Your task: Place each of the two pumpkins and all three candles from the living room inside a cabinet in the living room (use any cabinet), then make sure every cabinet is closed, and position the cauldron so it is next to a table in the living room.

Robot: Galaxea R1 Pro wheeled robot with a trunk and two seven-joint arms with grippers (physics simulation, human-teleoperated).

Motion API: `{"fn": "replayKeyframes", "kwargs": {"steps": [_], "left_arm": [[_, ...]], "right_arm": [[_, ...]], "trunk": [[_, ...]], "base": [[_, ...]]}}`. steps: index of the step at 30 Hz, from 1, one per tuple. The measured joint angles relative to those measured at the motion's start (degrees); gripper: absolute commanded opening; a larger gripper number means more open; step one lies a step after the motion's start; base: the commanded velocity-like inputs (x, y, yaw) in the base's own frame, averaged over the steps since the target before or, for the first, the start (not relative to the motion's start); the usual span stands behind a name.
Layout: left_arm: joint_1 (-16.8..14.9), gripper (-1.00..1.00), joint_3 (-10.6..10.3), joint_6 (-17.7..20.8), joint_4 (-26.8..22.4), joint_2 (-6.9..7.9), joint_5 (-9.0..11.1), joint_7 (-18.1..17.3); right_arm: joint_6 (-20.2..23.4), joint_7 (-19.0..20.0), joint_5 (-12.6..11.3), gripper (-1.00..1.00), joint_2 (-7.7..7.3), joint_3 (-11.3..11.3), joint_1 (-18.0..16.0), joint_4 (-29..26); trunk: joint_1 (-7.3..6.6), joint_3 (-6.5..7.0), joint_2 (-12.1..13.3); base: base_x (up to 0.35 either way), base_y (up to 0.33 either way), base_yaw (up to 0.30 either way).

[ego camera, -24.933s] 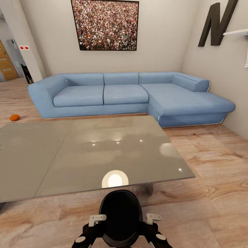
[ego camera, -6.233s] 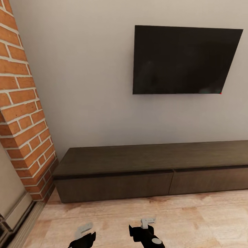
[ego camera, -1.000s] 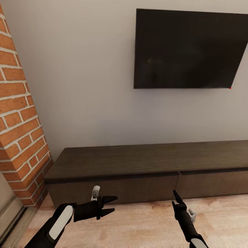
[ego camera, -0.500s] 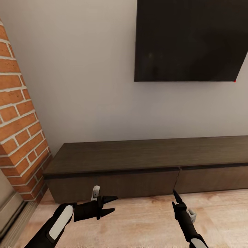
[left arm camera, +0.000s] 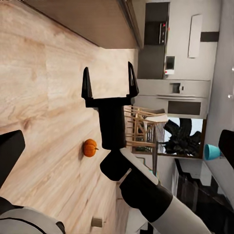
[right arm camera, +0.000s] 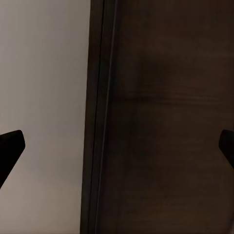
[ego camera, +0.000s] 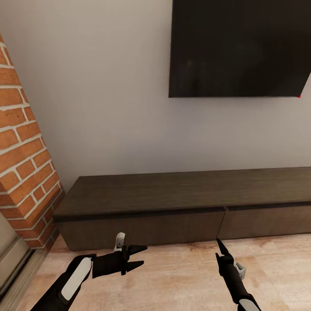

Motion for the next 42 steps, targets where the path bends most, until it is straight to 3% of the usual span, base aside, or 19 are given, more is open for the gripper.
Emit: {"fn": "replayKeyframes", "kwargs": {"steps": [15,33,42], "left_arm": [[0.00,1.00,-0.12,0.00,0.03,0.09,0.00,0.00],[0.00,1.00,-0.12,0.00,0.03,0.09,0.01,0.00],[0.00,1.00,-0.12,0.00,0.03,0.09,0.00,0.00]], "right_arm": [[-0.05,0.00,-0.03,1.00,0.00,0.00,0.00,0.00],[-0.08,0.00,-0.06,1.00,0.00,0.00,0.00,0.00],[-0.08,0.00,-0.06,1.00,0.00,0.00,0.00,0.00]], "trunk": [[0.00,0.00,0.00],[0.01,0.00,0.00],[-0.02,0.00,0.00]], "base": [[0.180,0.000,0.000],[0.027,0.000,0.000],[0.231,0.000,0.000]]}}
